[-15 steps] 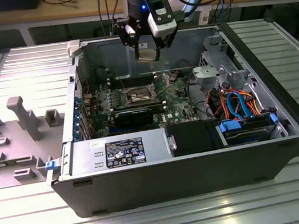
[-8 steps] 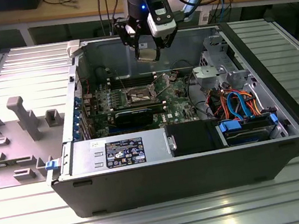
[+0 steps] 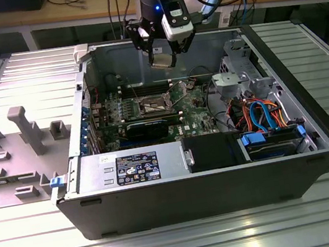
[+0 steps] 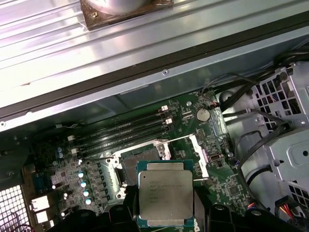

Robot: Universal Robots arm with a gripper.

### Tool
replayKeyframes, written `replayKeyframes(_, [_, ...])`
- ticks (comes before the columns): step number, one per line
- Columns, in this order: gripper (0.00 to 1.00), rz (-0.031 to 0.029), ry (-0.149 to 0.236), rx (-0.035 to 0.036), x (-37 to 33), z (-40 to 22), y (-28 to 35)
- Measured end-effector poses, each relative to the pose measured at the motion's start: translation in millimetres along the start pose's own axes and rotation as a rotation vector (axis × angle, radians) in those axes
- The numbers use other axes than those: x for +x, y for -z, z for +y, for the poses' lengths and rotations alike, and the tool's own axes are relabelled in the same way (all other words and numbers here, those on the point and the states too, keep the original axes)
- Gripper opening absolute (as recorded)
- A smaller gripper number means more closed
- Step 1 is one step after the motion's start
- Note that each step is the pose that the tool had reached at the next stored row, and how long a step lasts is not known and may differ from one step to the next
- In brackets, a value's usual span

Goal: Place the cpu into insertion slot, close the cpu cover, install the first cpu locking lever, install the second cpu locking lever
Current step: 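Place the cpu into insertion slot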

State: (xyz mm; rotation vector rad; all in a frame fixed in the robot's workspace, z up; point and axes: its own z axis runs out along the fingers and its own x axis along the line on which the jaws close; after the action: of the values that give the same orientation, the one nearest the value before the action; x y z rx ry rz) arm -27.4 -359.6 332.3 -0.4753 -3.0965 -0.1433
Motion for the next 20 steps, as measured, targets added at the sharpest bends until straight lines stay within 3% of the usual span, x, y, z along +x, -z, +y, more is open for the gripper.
replayKeyframes(20, [0.55,-0.0026,-0.029,-0.0005,0.0,0.0,0.0])
